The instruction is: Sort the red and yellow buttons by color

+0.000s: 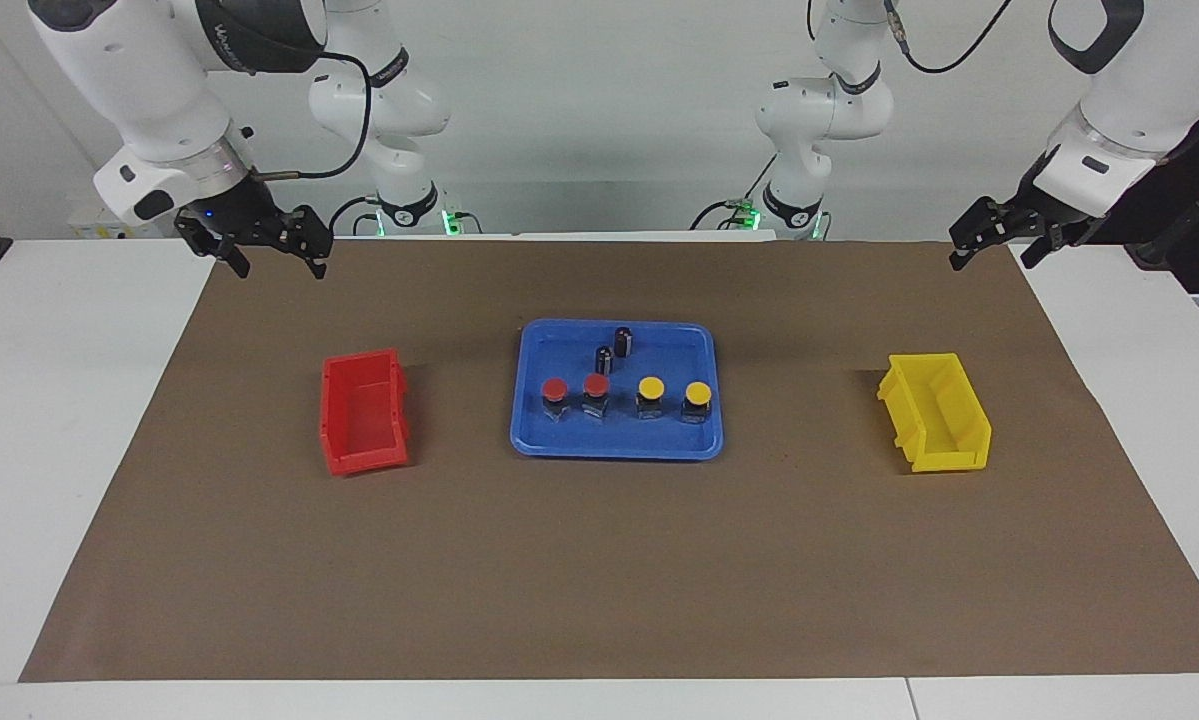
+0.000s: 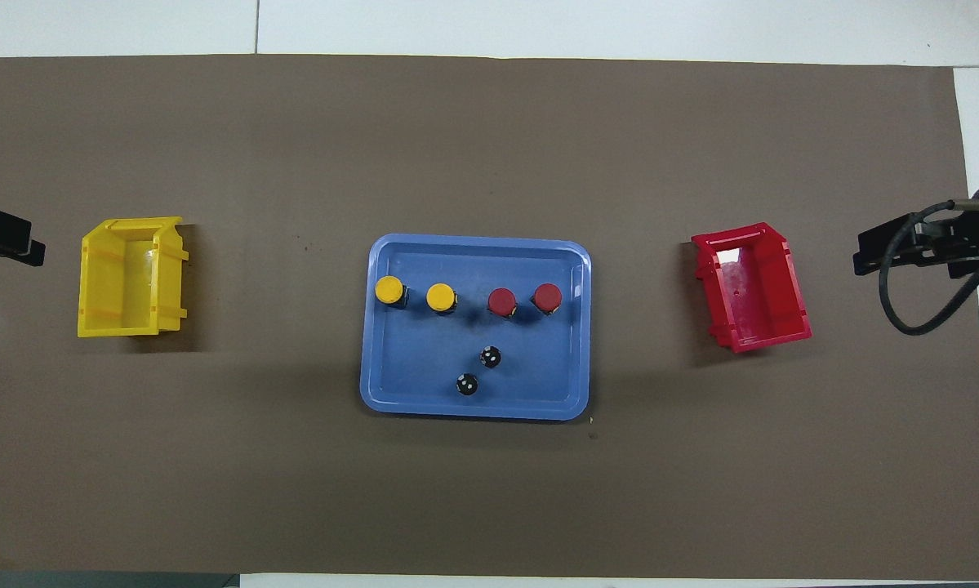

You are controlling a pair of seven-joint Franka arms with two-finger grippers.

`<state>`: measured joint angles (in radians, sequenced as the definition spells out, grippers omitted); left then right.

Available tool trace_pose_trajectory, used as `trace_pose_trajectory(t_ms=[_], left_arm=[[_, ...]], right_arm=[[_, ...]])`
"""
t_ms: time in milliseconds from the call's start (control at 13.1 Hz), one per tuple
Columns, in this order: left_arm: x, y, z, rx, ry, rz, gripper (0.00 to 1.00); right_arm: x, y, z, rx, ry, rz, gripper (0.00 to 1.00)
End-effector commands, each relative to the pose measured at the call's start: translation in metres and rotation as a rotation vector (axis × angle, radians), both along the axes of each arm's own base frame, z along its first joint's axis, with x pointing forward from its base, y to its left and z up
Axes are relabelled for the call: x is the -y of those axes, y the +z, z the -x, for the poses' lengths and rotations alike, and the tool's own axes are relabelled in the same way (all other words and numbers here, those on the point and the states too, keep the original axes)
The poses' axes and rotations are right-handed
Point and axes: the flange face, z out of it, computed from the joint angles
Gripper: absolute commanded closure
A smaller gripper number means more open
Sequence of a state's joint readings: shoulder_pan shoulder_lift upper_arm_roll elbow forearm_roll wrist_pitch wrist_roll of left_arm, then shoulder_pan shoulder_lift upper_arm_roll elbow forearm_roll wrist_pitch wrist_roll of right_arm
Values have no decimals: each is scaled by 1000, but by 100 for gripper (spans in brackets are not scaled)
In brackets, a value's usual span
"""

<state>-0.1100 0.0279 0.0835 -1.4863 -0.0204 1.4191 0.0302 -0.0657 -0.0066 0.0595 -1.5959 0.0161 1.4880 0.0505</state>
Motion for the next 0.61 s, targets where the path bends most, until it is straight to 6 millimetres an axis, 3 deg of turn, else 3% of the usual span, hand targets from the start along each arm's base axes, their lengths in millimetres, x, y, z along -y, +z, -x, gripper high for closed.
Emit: trace_pose_trajectory(t_ms=[0,535], left_arm=[[-4,2,7,-4,-2,-20,0],[-3,2,7,-4,-2,-18,0]], right_arm=[[2,0,4,12,17,8,0],[0,-1,4,17,20,7,0]])
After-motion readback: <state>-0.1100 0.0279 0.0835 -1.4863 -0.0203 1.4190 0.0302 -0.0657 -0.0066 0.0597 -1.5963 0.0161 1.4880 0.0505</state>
